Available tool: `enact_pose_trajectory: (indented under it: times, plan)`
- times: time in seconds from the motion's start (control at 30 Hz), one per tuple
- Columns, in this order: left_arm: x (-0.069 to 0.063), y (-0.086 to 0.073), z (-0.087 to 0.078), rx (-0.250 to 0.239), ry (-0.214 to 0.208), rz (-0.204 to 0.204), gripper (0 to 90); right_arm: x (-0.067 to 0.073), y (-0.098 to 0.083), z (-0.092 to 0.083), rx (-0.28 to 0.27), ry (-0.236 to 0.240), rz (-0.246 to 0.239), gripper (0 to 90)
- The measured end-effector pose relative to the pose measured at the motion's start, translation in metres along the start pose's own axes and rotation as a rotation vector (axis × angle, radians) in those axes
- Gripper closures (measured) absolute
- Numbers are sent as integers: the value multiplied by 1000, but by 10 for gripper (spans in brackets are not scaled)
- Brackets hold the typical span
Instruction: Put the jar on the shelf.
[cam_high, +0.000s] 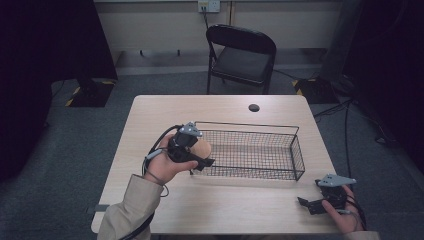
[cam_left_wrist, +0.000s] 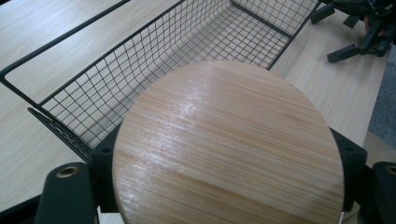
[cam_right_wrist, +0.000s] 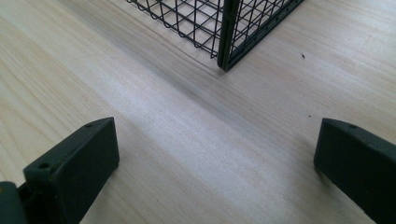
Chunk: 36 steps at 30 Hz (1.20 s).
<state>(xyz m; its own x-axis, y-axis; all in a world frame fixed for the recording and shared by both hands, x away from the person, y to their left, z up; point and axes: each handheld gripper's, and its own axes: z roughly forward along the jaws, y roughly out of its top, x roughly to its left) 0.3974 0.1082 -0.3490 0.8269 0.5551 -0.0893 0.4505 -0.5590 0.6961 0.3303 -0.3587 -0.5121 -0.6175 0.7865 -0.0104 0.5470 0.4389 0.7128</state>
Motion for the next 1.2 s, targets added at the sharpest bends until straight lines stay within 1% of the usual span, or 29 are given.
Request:
enact_pose_trajectory:
  times: [0.27,0.4,0.47,0.63,0.9,1.2]
  plan:
    - [0,14,8,2,4,13,232,0,0,0,0,0,-1,0]
    - [2,18,11,-3,6,6,232,0,0,0,0,1,-2,0]
    - [3,21,14,4,9,7,232,0,0,0,0,2,-2,0]
    - [4,25,17,2,11,8,233,0,0,0,0,3,-3,0]
    - [5,33,25,13,17,17,233,0,0,0,0,4,-3,0]
    - [6,40,35,10,27,11,233,0,0,0,0,5,-4,0]
